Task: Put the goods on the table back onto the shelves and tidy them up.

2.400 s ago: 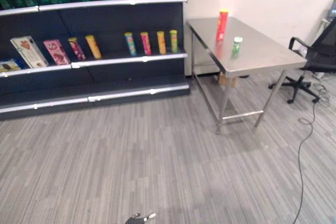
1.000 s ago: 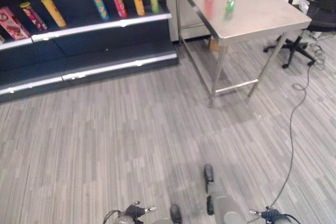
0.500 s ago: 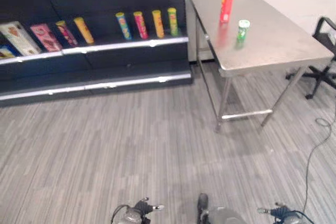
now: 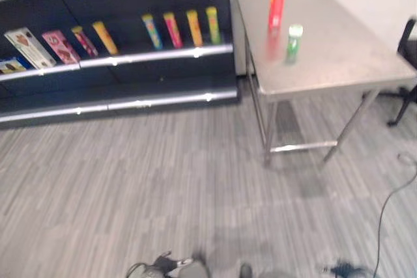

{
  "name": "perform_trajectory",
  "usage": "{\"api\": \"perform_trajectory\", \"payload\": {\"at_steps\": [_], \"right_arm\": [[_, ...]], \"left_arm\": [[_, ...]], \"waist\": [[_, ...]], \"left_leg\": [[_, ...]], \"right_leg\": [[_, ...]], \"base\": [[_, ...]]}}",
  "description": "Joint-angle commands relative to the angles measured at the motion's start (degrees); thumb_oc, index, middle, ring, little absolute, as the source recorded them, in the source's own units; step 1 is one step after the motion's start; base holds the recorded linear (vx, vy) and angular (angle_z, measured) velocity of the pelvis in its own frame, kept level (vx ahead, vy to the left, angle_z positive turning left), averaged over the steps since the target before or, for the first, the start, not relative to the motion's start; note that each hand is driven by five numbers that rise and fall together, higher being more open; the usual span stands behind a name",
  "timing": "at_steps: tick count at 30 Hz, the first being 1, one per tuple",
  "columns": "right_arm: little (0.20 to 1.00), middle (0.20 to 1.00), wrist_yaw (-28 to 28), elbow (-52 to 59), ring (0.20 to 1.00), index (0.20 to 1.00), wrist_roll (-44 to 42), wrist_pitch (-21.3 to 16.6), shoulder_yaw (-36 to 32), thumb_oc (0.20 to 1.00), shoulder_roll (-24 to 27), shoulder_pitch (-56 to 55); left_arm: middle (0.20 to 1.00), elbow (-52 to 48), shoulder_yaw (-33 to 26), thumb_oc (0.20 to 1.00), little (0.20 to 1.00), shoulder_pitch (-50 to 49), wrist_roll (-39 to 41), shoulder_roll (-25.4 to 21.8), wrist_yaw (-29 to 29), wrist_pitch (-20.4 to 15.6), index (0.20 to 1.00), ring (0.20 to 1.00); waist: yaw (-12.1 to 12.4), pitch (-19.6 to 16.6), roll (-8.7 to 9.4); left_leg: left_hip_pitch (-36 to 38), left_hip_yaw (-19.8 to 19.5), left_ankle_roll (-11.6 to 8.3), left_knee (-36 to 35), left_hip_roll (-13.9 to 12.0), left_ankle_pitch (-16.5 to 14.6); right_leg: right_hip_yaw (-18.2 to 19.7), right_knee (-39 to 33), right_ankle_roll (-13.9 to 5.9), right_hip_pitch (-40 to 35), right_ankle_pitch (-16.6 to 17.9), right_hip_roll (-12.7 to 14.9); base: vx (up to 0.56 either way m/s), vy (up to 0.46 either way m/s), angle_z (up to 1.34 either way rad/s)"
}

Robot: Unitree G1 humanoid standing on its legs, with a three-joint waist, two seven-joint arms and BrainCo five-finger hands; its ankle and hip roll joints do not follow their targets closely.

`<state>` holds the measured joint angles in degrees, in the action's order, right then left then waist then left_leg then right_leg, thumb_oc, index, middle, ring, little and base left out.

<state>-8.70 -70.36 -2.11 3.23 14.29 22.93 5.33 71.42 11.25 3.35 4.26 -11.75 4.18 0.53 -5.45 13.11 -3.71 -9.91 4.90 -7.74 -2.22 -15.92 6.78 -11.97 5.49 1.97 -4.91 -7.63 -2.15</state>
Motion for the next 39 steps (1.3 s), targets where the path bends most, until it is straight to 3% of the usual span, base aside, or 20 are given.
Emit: {"api": "perform_trajectory", "payload": {"at_steps": [1,2,3,7,11,14,16,17,19,21,22,26,27,28,32,33,34,35,39], "right_arm": [[1.0,1.0,-0.8,0.0,1.0,1.0,2.0,-0.7,0.6,1.0,-1.4,-1.1],[1.0,1.0,-0.8,0.0,1.0,1.0,2.0,-0.7,0.6,1.0,-1.4,-1.1],[1.0,1.0,-0.2,0.6,1.0,1.0,3.2,-0.8,1.3,1.0,-1.7,-0.6],[1.0,1.0,0.2,1.5,1.0,1.0,4.5,-0.9,2.2,1.0,-2.4,-0.1],[1.0,1.0,1.3,1.8,1.0,1.0,7.0,-0.6,4.0,1.0,-3.5,0.5],[1.0,1.0,1.9,1.0,1.0,1.0,7.9,-0.2,4.5,1.0,-4.4,0.7],[1.0,1.0,2.1,0.3,1.0,1.0,7.6,-0.1,4.3,1.0,-4.7,0.9],[1.0,1.0,2.1,0.3,1.0,1.0,7.6,-0.1,4.3,1.0,-4.7,0.9],[1.0,1.0,2.0,0.8,1.0,1.0,6.8,0.1,3.9,1.0,-4.8,1.3],[1.0,1.0,1.8,0.8,1.0,1.0,6.4,0.0,3.7,1.0,-4.8,1.2],[1.0,1.0,1.8,0.8,1.0,1.0,6.4,0.0,3.7,1.0,-4.8,1.2],[1.0,1.0,1.3,0.8,1.0,1.0,5.7,0.1,3.7,1.0,-4.4,1.4],[1.0,1.0,1.0,0.7,1.0,1.0,5.2,0.3,3.6,1.0,-4.1,1.6],[1.0,1.0,0.9,0.5,1.0,1.0,5.1,0.4,3.7,1.0,-4.0,1.5],[1.0,1.0,0.9,0.3,1.0,1.0,4.9,0.5,3.4,1.0,-3.8,1.4],[1.0,1.0,0.9,0.3,1.0,1.0,4.9,0.7,3.2,1.0,-3.8,1.2],[1.0,1.0,0.8,0.0,1.0,1.0,5.4,0.7,3.0,1.0,-3.6,0.6],[1.0,1.0,0.8,-0.2,1.0,1.0,5.7,0.7,3.0,1.0,-3.4,0.3],[1.0,1.0,0.9,-1.5,1.0,1.0,5.6,0.6,2.2,1.0,-2.5,-1.0]], "left_arm": [[1.0,0.5,2.1,1.0,1.0,0.8,1.0,-1.1,0.3,-0.8,1.0,1.0],[1.0,0.5,2.1,1.0,1.0,0.8,1.0,-1.1,0.3,-0.8,1.0,1.0],[1.0,1.1,1.0,1.0,1.0,-0.3,0.5,-1.1,0.3,-0.7,1.0,1.0],[1.0,0.9,1.0,1.0,1.0,-0.5,-0.3,-1.2,0.6,-0.8,1.0,1.0],[1.0,0.2,0.9,1.0,1.0,-0.1,-0.4,-2.3,0.9,-1.0,1.0,1.0],[1.0,0.4,1.2,1.0,1.0,0.7,-0.8,-3.2,1.1,-0.7,1.0,1.0],[1.0,0.4,1.6,1.0,1.0,1.4,-1.5,-3.9,1.0,-0.6,1.0,1.0],[1.0,0.4,1.6,1.0,1.0,1.5,-1.5,-3.8,1.0,-0.6,1.0,1.0],[1.0,0.3,1.4,1.0,1.0,2.0,-1.6,-5.1,1.4,-0.1,1.0,1.0],[1.0,1.0,1.4,1.0,1.0,1.9,-1.8,-5.3,1.4,0.1,1.0,1.0],[1.0,1.0,1.4,1.0,1.0,1.9,-1.8,-5.3,1.4,0.1,1.0,1.0],[1.0,1.3,2.0,1.0,1.0,2.5,-2.5,-4.9,1.4,-0.2,1.0,1.0],[1.0,1.1,2.6,1.0,1.0,2.7,-3.0,-4.6,1.2,-0.2,1.0,1.0],[1.0,1.0,2.9,1.0,1.0,2.8,-3.4,-4.4,0.9,-0.3,1.0,1.0],[1.0,1.0,3.2,1.0,1.0,3.1,-4.1,-4.0,0.5,-0.3,1.0,1.0],[1.0,1.0,3.2,1.0,1.0,3.1,-4.2,-3.9,0.4,-0.3,1.0,1.0],[1.0,1.2,3.3,1.0,1.0,3.0,-4.6,-3.5,0.0,-0.3,1.0,1.0],[1.0,1.2,3.8,1.0,1.0,2.9,-5.0,-3.1,-0.3,-0.2,1.0,1.0],[1.0,1.6,5.1,1.0,1.0,2.7,-6.7,-1.9,-1.0,-0.3,1.0,1.0]], "waist": [[3.2,-0.6,4.49],[3.3,-0.5,4.57],[4.1,-1.9,3.54],[5.1,-3.2,3.69],[6.0,-4.4,5.51],[6.6,-4.8,6.62],[6.5,-4.5,7.17],[6.5,-4.7,7.06],[5.6,-3.0,6.69],[5.1,-2.7,5.62],[5.1,-2.8,5.5],[2.9,-1.4,4.1],[1.6,-0.6,4.43],[0.7,-0.3,4.67],[-0.7,-0.1,5.06],[-1.2,0.1,5.25],[-1.1,-0.3,5.81],[-1.1,-0.6,5.95],[-2.4,-2.7,5.22]], "left_leg": [[-1.4,-0.5,-2.59,-2.0,2.8,5.0],[-1.3,-0.4,-2.6,-2.0,2.9,4.9],[-0.5,1.8,-3.34,-2.8,0.9,5.9],[1.0,4.5,-3.43,-2.4,1.1,6.6],[1.4,6.8,-0.84,0.3,3.8,3.6],[1.8,7.5,1.97,2.0,6.6,0.3],[2.6,7.7,3.97,3.0,9.3,-2.1],[2.4,7.7,3.96,3.1,9.1,-2.1],[6.4,8.1,7.84,2.8,13.4,-5.7],[8.8,8.3,8.38,1.1,14.1,-6.6],[8.7,8.3,8.36,1.1,14.0,-6.6],[12.2,6.5,7.91,-0.7,15.0,-8.1],[14.4,5.7,7.82,-1.6,16.2,-9.0],[16.0,5.2,7.85,-2.3,17.0,-9.7],[18.4,4.3,7.82,-2.8,18.5,-11.2],[19.2,3.9,7.74,-2.8,18.9,-11.6],[20.2,3.5,7.4,-2.8,19.9,-12.7],[20.5,3.5,7.5,-2.8,20.3,-13.0],[23.3,2.4,8.35,-2.8,21.2,-15.8]], "right_leg": [[4.4,-10.5,-6.16,-7.7,-1.0,3.7],[4.4,-10.5,-6.17,-7.8,-1.0,3.7],[6.4,-10.5,-6.81,-9.6,-2.4,3.8],[7.3,-10.5,-7.68,-10.5,-2.9,5.7],[6.8,-7.6,-10.22,-10.1,-2.0,10.4],[6.6,-0.3,-12.09,-7.2,-0.8,13.3],[7.0,7.4,-12.61,-4.1,2.5,14.7],[7.1,7.3,-12.58,-3.9,2.6,14.6],[6.5,22.8,-11.05,4.0,13.1,18.1],[5.1,25.2,-10.07,7.3,12.3,18.3],[5.1,25.1,-10.01,7.4,12.5,18.2],[3.3,15.2,-9.03,11.5,4.8,13.0],[4.6,6.5,-9.81,12.8,5.9,9.6],[5.8,2.2,-10.26,14.0,7.5,7.7],[6.0,-3.6,-11.26,17.1,11.0,5.4],[4.7,-5.8,-11.78,17.5,12.0,5.0],[-3.0,-9.0,-12.55,17.6,13.6,5.6],[-5.8,-9.0,-12.2,17.3,13.7,6.0],[-5.6,-8.5,-10.48,16.0,14.2,5.1]], "base": [[0.12,0.05,0.01],[0.48,0.22,-0.52],[0.49,0.242,-0.58],[0.32,0.196,-0.62],[0.32,0.242,-0.24],[0.26,0.274,-0.08],[0.18,0.235,0.14],[0.15,0.28,0.17],[0.19,0.377,0.19],[0.2,0.254,0.13],[0.24,0.191,-0.14],[0.23,0.057,-0.04],[0.34,0.012,0.13],[0.27,0.006,0.16],[0.21,0.03,0.31],[0.26,-0.002,0.3],[0.32,-0.001,0.22],[0.25,-0.007,0.11],[0.31,-0.003,0.11]]}}
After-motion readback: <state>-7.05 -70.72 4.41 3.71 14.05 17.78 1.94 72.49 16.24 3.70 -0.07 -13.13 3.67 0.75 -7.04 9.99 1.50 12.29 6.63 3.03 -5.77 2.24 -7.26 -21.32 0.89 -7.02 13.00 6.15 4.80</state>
